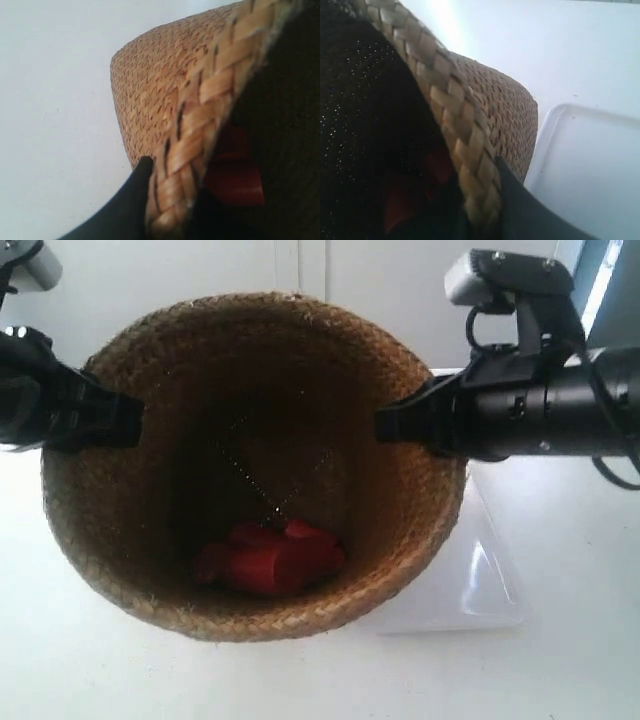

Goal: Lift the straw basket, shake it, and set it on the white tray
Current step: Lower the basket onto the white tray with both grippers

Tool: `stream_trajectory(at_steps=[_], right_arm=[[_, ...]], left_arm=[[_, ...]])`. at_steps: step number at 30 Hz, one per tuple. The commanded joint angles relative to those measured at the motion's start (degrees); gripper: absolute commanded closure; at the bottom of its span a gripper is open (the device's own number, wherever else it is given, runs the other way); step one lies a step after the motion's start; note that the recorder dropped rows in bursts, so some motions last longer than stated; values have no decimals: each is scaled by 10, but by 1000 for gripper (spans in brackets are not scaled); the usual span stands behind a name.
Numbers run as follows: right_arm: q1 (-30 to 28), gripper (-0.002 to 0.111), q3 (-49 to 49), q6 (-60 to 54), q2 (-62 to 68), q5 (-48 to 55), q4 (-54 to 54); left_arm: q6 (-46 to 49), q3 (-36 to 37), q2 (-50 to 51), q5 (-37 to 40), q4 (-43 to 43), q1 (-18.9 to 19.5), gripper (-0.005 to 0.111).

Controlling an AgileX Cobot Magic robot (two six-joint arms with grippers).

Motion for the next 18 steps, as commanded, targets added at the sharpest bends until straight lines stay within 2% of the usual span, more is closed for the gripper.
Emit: stream_trajectory(at_steps=[1,3,6,12,18], right_arm=[[-43,108,-90,166,1,54,-185],[-46,108,-137,271,18,124,-299],[-46,108,-196,367,45,229,-397],[-46,108,-253,366,59,317,-418],[-51,108,-286,355,63,357,-459]], left_arm=[[-18,-64,13,38,15,8,107],[-30,-95,28,51,15,8,107],[-42,-140,62,93,12,8,107],[-41,-198,132,160,-36,3,107],[-41,-248,166,164,-36,-41,107]])
